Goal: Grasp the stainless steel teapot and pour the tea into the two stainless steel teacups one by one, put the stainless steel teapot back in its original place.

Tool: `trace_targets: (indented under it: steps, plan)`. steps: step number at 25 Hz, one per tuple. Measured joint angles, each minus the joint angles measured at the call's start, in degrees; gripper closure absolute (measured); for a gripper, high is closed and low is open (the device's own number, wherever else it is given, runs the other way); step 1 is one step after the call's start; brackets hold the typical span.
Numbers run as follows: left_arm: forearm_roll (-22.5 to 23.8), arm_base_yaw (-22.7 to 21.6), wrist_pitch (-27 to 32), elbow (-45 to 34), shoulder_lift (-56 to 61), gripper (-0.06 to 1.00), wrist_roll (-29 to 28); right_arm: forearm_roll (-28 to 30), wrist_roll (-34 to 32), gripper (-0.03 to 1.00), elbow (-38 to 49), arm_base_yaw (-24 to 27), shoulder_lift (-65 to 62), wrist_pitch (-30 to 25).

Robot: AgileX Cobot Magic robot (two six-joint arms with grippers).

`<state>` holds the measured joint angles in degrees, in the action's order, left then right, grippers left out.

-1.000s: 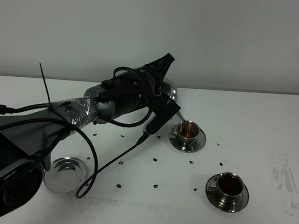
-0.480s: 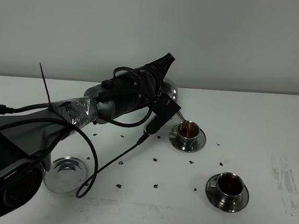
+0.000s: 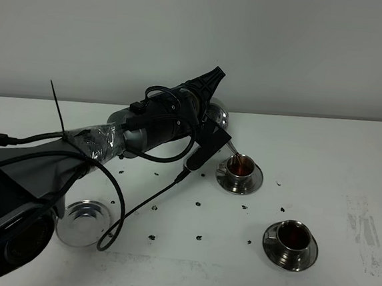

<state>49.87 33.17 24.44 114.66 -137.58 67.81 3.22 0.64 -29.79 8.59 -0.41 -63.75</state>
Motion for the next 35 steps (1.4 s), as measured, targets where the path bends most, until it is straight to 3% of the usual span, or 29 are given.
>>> trace_targets:
  steps: [35]
  plan:
    - [4.57,0.0,-3.22,0.0,0.0,0.74,0.78,0.0,0.0,0.74,0.0,0.0,0.0,0.0]
